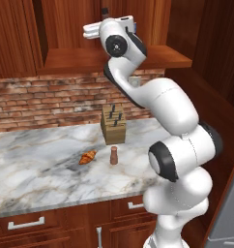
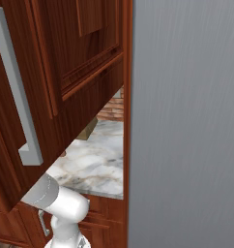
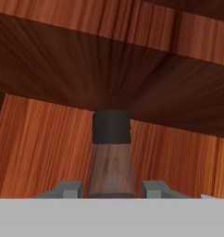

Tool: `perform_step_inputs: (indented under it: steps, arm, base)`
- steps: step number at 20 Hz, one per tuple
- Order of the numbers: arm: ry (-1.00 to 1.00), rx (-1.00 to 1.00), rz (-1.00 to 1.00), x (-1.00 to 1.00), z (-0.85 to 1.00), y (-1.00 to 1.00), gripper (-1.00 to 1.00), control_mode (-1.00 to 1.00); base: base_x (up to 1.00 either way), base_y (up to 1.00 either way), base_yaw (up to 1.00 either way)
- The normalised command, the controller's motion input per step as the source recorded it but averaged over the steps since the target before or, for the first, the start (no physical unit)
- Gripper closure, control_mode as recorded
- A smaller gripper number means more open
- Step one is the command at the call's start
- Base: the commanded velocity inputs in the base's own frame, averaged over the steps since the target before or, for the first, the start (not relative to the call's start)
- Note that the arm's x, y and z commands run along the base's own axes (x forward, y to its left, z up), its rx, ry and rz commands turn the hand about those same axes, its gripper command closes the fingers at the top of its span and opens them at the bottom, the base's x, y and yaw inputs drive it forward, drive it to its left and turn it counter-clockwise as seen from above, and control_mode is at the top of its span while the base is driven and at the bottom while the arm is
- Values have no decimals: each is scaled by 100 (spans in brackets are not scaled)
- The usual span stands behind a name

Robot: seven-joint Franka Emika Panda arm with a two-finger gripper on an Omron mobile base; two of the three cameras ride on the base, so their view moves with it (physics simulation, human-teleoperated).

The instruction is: There are various items on the counter. Only move the condiments/shakers into the cabinet.

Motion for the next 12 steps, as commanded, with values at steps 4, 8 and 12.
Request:
perform_step_inputs:
  steps: [4,8,12]
  arm:
    - [0,0,0,25,-23,0,100,-100]
    - [0,7,0,19,-19,0,100,-100]
    - [0,13,0,18,-15,-9,100,-100]
  base:
    - [0,0,0]
    - [0,0,0]
    - [0,0,0]
